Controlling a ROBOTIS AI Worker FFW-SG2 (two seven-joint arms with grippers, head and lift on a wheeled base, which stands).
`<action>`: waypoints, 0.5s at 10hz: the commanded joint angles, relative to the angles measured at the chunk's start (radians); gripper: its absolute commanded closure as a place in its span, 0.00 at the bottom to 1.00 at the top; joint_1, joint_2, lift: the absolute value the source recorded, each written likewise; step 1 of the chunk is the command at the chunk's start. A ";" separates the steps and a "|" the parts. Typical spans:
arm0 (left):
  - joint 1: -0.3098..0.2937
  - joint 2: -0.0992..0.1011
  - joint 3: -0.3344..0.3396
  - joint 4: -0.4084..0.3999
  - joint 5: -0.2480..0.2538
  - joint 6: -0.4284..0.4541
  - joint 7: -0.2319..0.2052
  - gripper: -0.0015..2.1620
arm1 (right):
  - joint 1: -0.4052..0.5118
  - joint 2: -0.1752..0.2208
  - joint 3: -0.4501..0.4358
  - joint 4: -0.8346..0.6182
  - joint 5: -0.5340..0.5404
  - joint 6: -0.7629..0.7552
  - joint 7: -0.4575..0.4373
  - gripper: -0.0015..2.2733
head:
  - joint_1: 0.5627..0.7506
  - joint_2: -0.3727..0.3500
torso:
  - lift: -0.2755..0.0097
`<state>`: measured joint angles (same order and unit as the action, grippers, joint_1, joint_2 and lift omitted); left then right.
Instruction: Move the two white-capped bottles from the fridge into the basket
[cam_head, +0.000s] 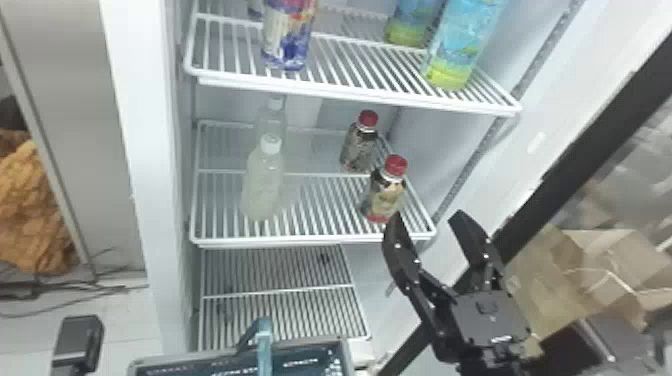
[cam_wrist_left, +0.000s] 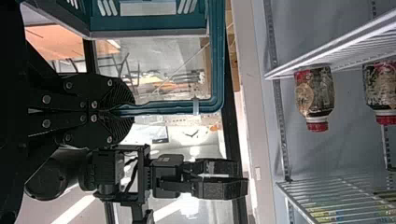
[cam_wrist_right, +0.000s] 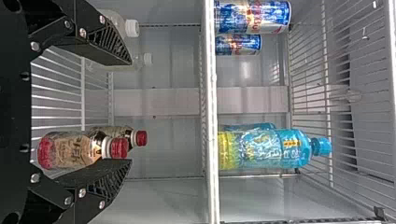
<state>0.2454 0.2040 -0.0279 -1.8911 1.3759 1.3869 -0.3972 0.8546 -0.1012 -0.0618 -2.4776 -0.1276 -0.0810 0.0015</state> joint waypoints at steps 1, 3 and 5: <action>0.000 0.000 0.000 0.000 -0.002 0.000 0.001 0.53 | -0.003 0.000 0.002 0.000 0.000 0.000 0.000 0.15 | 0.70 0.03 | 0.05; 0.005 -0.003 0.006 0.000 -0.002 0.000 0.001 0.53 | -0.005 -0.002 0.004 0.002 0.002 0.000 0.000 0.15 | 0.70 0.03 | 0.05; 0.005 -0.005 0.008 0.000 -0.002 0.000 0.001 0.53 | -0.005 -0.002 0.004 0.002 0.002 0.000 0.000 0.15 | 0.70 0.03 | 0.05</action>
<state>0.2502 0.2002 -0.0203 -1.8911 1.3739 1.3866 -0.3957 0.8492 -0.1038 -0.0578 -2.4752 -0.1256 -0.0810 0.0015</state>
